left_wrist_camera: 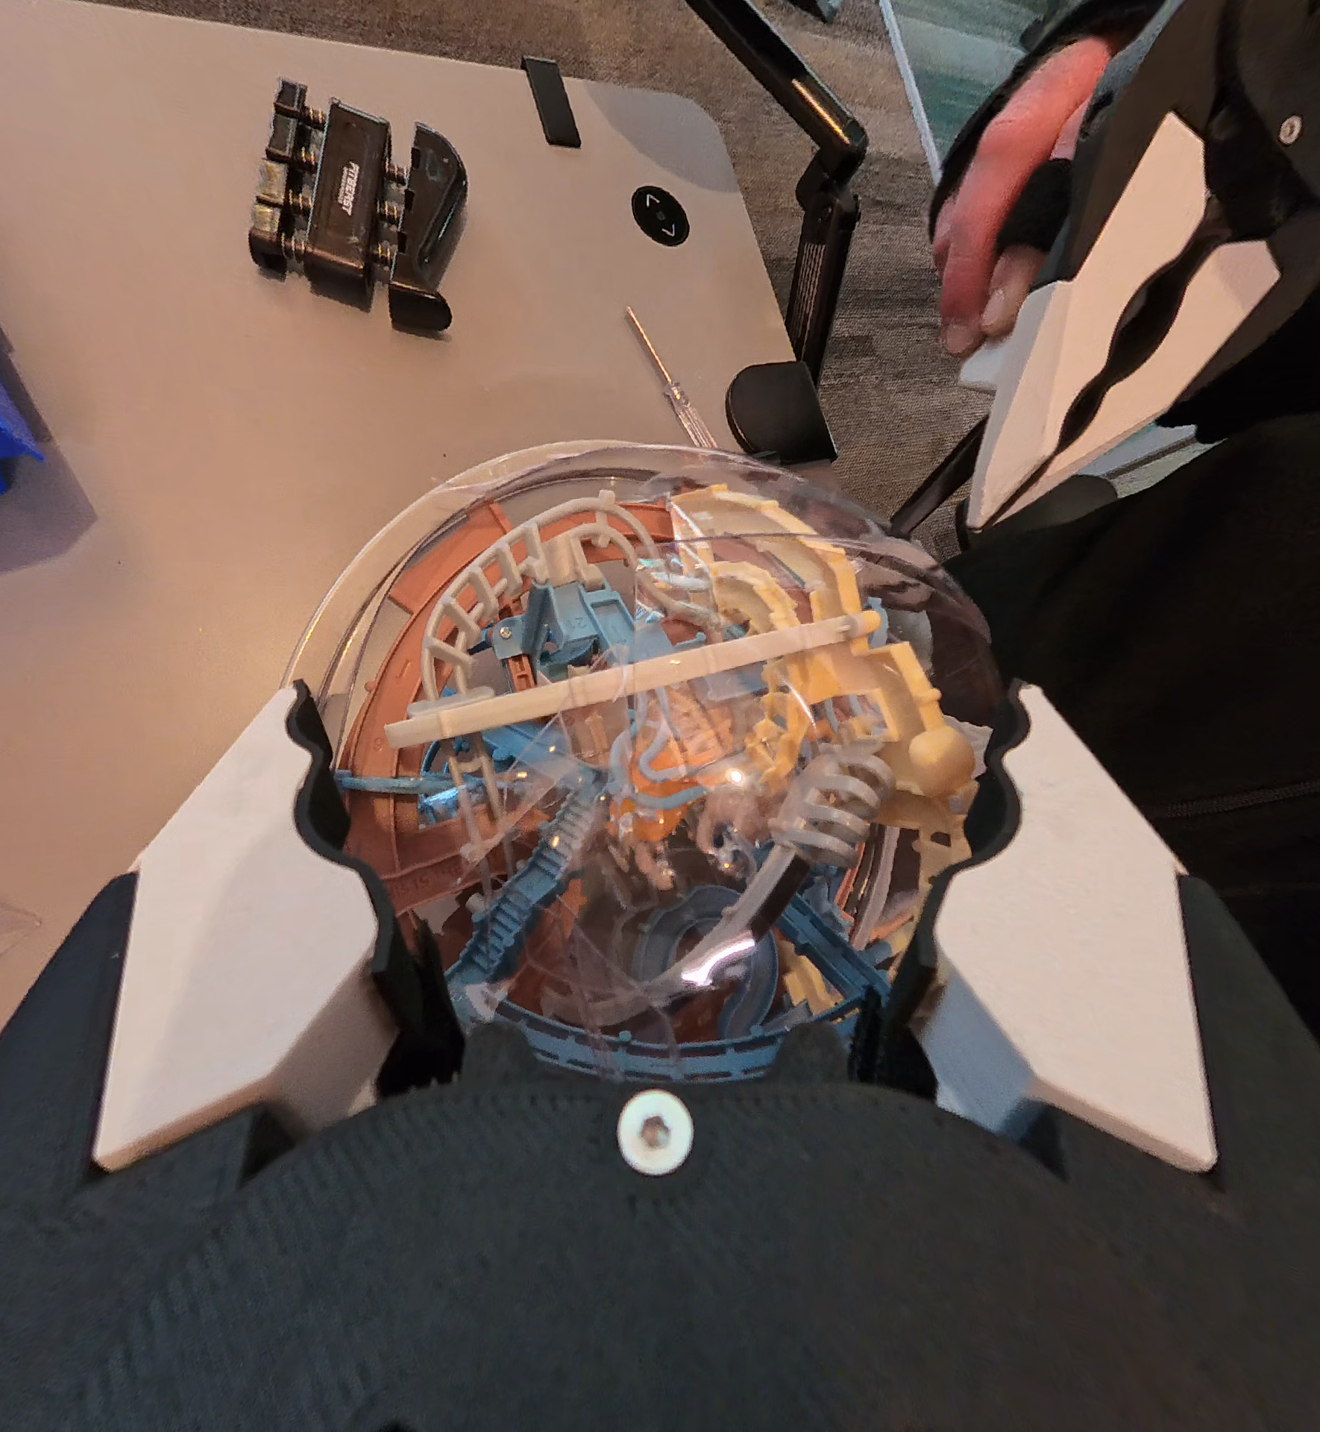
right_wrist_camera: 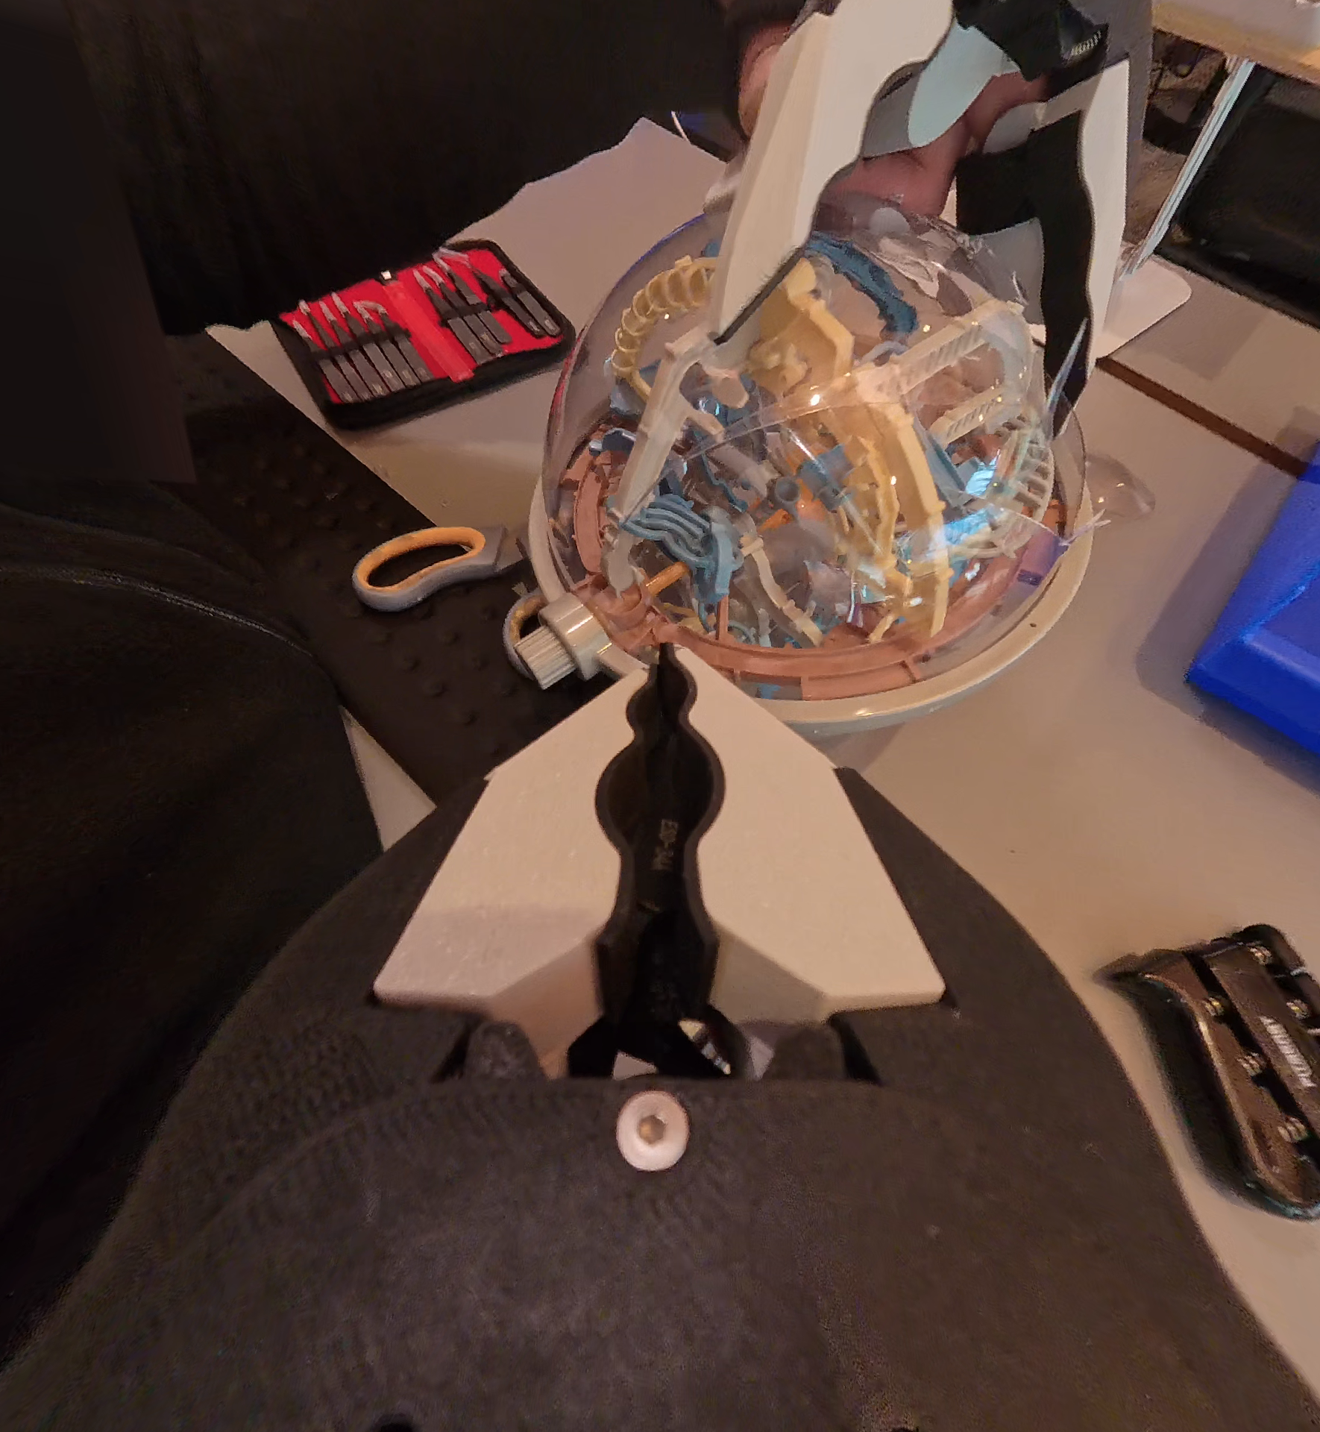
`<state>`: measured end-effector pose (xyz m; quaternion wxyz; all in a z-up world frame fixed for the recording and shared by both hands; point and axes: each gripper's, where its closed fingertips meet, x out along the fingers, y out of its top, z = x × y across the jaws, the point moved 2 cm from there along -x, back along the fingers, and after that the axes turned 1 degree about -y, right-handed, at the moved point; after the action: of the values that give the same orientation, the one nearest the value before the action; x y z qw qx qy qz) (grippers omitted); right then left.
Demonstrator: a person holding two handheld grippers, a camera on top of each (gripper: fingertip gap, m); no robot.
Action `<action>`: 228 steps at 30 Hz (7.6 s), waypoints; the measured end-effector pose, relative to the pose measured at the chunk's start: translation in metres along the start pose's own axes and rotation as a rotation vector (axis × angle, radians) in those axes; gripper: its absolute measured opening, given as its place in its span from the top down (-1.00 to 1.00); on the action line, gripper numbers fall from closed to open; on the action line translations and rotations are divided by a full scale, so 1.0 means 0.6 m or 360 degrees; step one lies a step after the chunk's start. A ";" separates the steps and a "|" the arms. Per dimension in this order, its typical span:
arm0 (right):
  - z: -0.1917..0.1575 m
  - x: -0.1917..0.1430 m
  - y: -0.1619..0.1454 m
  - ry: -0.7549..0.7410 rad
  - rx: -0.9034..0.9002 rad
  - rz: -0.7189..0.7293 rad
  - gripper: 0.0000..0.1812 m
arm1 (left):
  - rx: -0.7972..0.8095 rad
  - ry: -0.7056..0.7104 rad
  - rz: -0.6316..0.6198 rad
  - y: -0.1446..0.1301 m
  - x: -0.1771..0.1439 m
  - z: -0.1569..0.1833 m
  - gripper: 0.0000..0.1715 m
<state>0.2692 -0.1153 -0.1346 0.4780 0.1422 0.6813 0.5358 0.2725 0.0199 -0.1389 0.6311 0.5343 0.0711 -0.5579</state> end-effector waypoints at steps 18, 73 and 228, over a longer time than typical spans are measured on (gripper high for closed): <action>0.004 0.010 -0.020 -0.0110 -0.0015 0.0047 1.00 | 0.0096 0.0049 -0.0060 0.016 0.023 0.017 -0.82; 0.079 0.025 0.084 0.0549 0.0633 0.1006 1.00 | 0.0852 0.0942 0.0519 0.021 0.003 0.147 0.02; -0.020 0.013 -0.112 -0.0372 -0.0598 0.0115 0.99 | 0.0517 -0.0040 -0.0043 0.142 0.111 0.022 -0.81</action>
<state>0.2770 -0.1429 -0.1971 0.5523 0.1361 0.5040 0.6499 0.3569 -0.0481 -0.1283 0.5298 0.6212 -0.0208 -0.5771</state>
